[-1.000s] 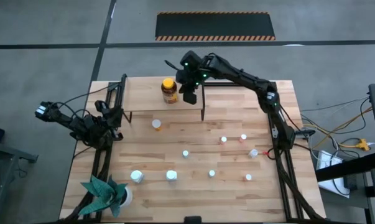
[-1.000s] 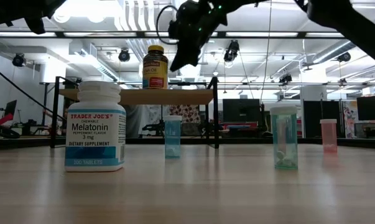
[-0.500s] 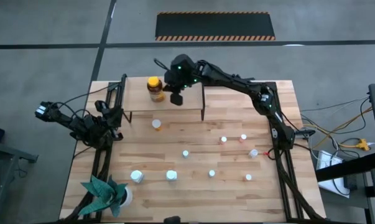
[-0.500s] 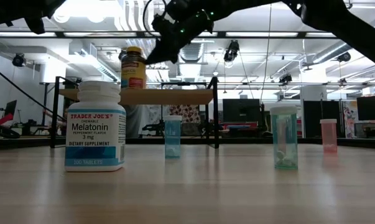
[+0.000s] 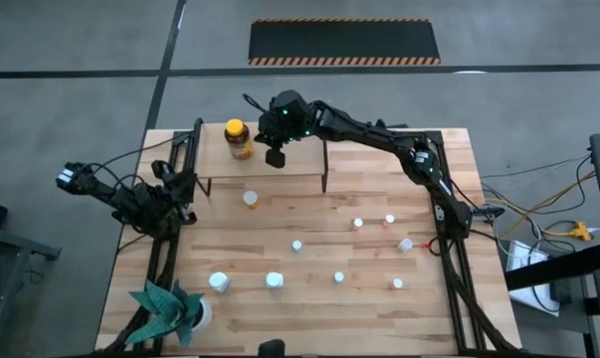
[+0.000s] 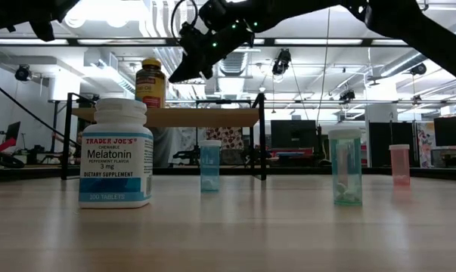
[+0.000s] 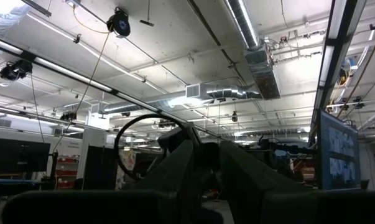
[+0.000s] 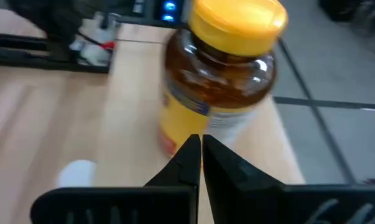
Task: Pick and place medicine bottles onto shelf by color
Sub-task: Put the yellow pill bottle on the shelf, then put the orange pill bottle on the shelf
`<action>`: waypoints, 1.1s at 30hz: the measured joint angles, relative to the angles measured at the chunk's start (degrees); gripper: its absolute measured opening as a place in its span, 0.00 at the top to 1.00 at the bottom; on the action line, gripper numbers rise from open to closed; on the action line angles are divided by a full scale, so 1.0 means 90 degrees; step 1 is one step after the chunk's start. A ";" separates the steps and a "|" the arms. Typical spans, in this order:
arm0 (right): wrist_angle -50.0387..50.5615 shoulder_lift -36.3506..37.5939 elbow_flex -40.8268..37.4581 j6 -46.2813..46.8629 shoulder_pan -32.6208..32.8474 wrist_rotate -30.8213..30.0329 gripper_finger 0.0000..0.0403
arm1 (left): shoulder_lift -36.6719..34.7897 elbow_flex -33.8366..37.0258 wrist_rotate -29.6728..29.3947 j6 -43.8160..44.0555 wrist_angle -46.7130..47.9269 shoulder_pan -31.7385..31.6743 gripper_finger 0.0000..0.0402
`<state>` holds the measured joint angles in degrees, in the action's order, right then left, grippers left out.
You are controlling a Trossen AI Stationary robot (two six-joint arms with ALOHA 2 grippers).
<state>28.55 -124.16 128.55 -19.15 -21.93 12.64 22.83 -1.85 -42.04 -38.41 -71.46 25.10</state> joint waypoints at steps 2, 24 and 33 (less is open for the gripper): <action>-0.0396 -0.0052 -0.0167 0.0023 0.0000 -0.0022 0.98 | 0.0000 0.0000 0.0000 0.0000 -0.0002 0.0000 0.84; 0.1840 0.0908 -0.0268 0.0012 0.0511 0.0810 0.98 | 0.0000 0.0000 0.0019 0.0057 -0.0012 0.0001 0.84; 0.2008 0.2635 -0.2146 0.0568 0.1846 0.1033 0.98 | 0.0038 0.0000 0.0097 0.0433 0.0008 0.0001 0.84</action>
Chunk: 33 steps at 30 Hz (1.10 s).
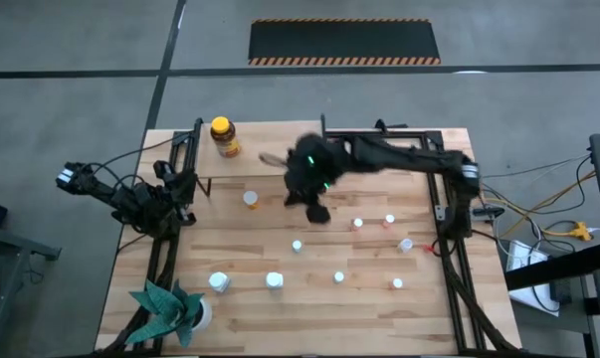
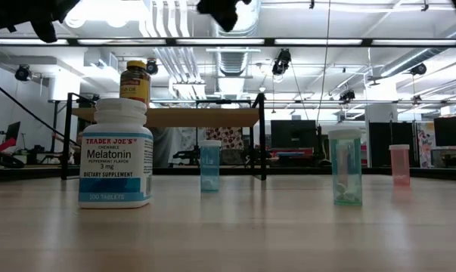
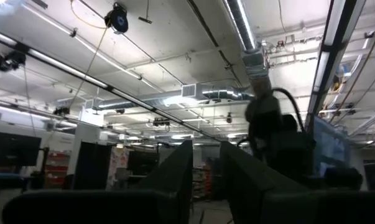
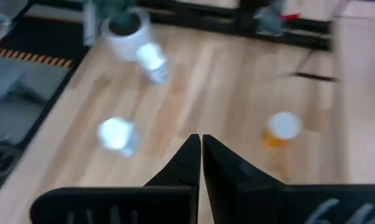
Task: Pick and place medicine bottles onto shelf by color
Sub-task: Put the orange pill bottle on the shelf
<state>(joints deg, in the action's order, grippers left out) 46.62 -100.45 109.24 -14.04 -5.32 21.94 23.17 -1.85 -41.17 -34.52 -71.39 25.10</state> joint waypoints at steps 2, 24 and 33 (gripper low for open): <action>-0.0440 0.0539 -0.0825 0.0183 0.0329 -0.0259 0.98 | 0.0029 -0.0002 0.0191 0.0225 0.0002 0.0000 0.84; -0.5793 0.4318 -0.7903 0.0051 0.1969 -0.2017 0.98 | 0.2307 -0.0848 0.0355 0.3891 0.0141 0.0000 0.84; -0.6381 0.5119 -0.8724 -0.0944 0.1965 -0.3051 0.98 | 0.3986 -0.2331 -0.0078 0.3965 0.0468 0.0008 0.84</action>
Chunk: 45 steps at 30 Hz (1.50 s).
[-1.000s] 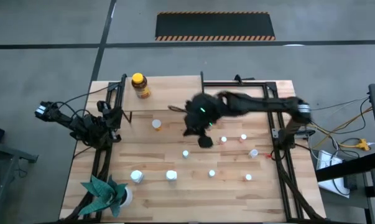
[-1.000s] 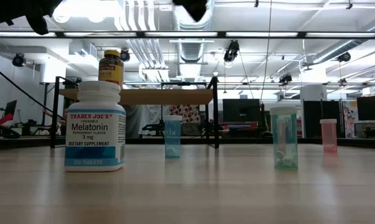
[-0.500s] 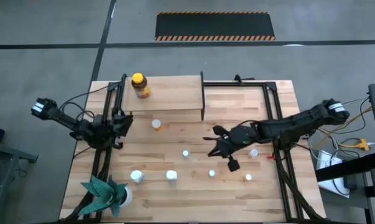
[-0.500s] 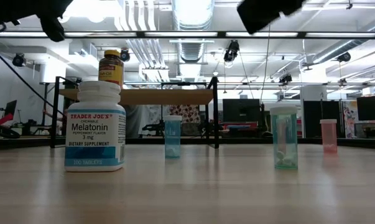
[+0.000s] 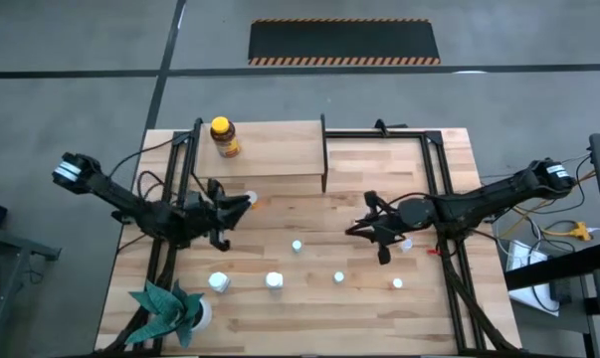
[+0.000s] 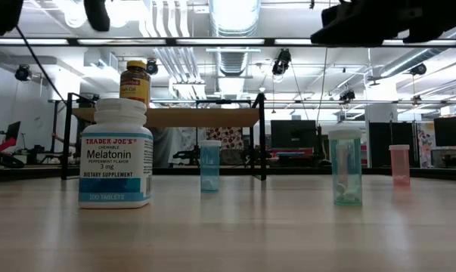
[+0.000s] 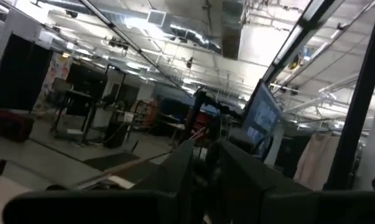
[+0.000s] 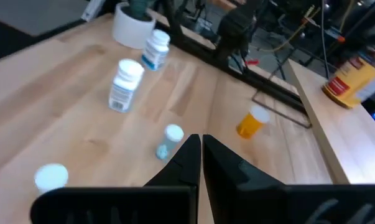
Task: Pick and place medicine bottles onto shelf by color
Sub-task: Put the orange pill bottle on the shelf
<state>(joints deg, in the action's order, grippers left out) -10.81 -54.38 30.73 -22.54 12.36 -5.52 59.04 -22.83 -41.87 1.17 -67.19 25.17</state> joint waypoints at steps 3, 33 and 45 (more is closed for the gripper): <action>-0.0022 0.0090 -0.0042 0.0224 -0.0001 -0.0016 0.98 | 0.0385 -0.0540 -0.0205 -0.0002 0.0755 -0.0005 0.84; 0.0898 0.1899 -0.0418 0.0009 -0.0001 0.0447 0.98 | 0.2237 -0.3444 0.0737 0.6482 1.1199 -0.0725 0.84; 0.0946 0.1853 -0.0508 -0.0093 -0.0001 0.0442 0.98 | 0.2357 -0.3432 0.1283 0.7174 1.2174 -0.1009 0.84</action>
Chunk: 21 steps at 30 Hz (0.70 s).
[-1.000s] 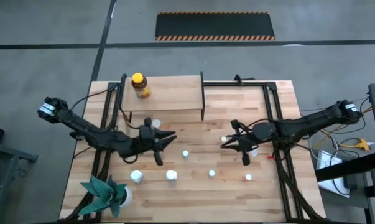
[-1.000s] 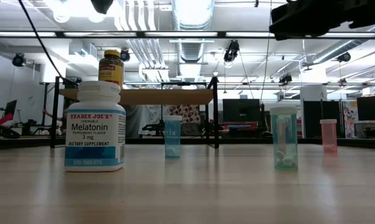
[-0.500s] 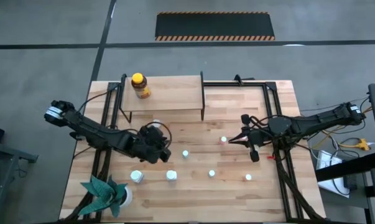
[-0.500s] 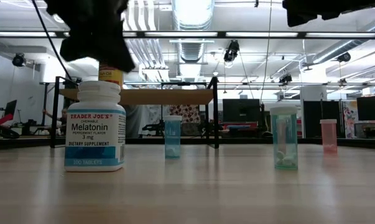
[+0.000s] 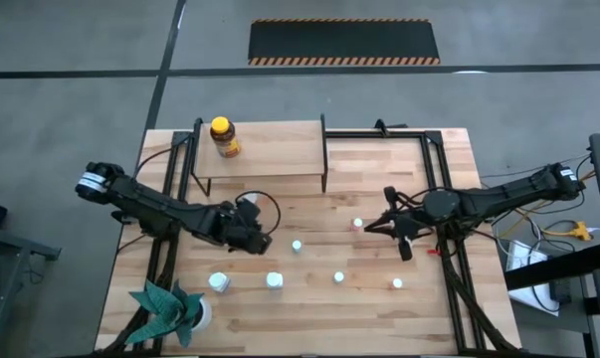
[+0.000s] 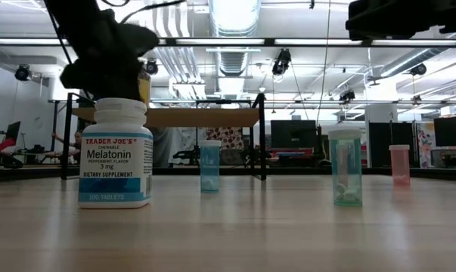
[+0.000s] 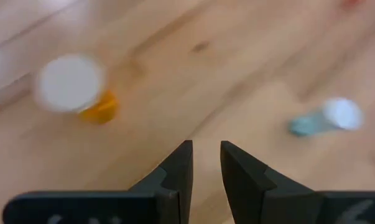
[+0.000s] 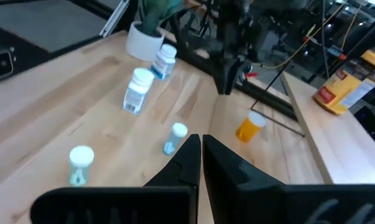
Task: Pick and place medicine bottles onto shelf by color
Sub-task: Put the orange pill bottle on the shelf
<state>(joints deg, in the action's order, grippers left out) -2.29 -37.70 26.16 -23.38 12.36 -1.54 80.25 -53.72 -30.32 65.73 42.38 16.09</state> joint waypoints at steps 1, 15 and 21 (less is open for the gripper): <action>0.0029 0.0016 0.0004 0.0002 0.0000 0.0000 0.98 | -0.0005 0.0021 -0.0089 0.0249 0.0101 -0.0057 0.84; 0.0326 0.0013 0.0004 0.0027 0.0000 -0.0007 0.98 | 0.0309 0.0083 0.0416 0.0737 0.0066 -0.0128 0.73; 0.0324 0.0013 0.0004 0.0027 0.0000 -0.0005 0.98 | 0.0430 0.0141 -0.0270 0.1887 0.0226 -0.0207 0.50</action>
<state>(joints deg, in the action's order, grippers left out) 0.62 -37.58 26.20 -23.14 12.36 -1.58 84.12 -52.45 -32.75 82.71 44.41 14.22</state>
